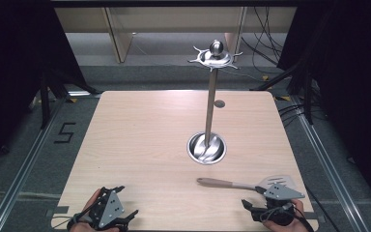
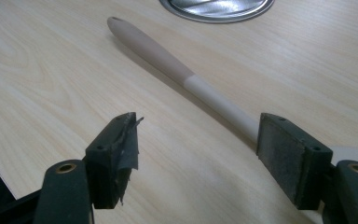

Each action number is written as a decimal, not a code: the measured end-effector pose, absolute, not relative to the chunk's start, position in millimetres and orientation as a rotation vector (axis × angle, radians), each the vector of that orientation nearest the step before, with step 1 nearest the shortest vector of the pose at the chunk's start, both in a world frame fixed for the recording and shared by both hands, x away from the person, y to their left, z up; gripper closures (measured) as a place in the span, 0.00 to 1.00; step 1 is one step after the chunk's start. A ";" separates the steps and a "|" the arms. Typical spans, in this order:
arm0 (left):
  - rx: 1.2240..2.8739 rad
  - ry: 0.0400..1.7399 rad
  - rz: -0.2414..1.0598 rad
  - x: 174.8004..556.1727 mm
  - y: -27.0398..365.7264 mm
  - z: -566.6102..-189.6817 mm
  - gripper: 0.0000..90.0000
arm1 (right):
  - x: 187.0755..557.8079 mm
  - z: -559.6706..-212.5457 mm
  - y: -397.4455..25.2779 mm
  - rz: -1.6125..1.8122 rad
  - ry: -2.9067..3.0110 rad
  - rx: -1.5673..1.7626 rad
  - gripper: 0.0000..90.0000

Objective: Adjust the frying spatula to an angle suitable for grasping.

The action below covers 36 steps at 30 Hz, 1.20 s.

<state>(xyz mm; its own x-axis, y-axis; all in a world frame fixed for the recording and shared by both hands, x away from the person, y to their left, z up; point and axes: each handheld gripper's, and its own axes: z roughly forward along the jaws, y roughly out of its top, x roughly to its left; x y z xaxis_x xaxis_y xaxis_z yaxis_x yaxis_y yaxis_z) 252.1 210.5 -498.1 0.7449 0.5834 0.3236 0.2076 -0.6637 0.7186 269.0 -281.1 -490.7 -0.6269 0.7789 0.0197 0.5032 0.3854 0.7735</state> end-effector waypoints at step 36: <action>2.304 0.573 0.718 253.3 212.5 -497.1 0.17 | 296.2 -473.4 -243.4 1.076 2.401 0.969 0.37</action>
<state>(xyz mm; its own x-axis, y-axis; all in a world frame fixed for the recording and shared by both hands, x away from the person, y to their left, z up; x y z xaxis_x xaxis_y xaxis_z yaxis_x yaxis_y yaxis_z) 253.3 212.5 -497.1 0.7545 0.5616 0.3395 0.2062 -0.6940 0.6898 296.2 -243.4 -473.4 -0.7114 0.7023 -0.0263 0.4477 0.4818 0.7533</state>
